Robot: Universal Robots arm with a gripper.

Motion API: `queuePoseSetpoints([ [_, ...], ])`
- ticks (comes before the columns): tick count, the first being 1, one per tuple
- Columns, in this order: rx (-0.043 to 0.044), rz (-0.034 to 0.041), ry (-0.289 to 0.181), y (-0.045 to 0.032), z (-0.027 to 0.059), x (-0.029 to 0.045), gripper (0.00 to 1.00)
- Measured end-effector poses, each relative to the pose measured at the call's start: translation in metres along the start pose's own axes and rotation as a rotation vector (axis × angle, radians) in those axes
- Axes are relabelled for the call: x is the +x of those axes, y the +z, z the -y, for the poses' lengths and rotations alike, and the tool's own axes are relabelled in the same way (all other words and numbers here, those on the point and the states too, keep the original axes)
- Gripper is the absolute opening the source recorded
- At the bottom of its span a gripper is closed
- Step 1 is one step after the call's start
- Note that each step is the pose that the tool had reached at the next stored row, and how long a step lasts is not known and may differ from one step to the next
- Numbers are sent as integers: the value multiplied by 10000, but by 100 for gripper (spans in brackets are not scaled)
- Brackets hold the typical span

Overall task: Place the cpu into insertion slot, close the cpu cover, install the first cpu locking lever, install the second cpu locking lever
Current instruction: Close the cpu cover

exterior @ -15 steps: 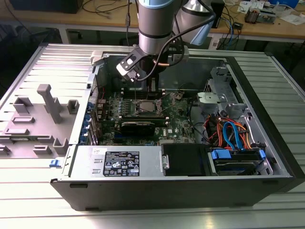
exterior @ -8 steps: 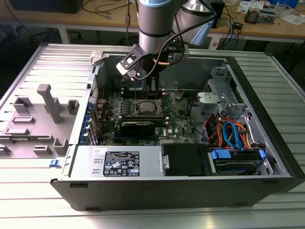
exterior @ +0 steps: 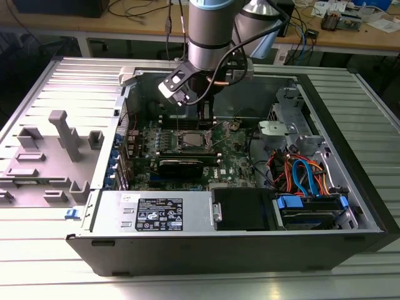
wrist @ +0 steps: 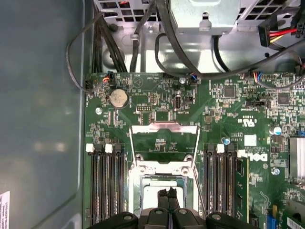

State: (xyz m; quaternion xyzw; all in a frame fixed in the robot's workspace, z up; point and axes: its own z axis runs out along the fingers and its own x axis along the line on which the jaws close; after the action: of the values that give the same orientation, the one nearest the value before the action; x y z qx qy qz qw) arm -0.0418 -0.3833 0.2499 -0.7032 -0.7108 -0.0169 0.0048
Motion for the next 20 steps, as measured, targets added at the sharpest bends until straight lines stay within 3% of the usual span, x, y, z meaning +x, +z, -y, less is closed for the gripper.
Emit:
queuePoseSetpoints([
  [8,5,2,1,-4,-60,0,11],
  [12,8,0,0,-67,-63,2,11],
  [20,9,0,0,-69,-118,1,11],
])
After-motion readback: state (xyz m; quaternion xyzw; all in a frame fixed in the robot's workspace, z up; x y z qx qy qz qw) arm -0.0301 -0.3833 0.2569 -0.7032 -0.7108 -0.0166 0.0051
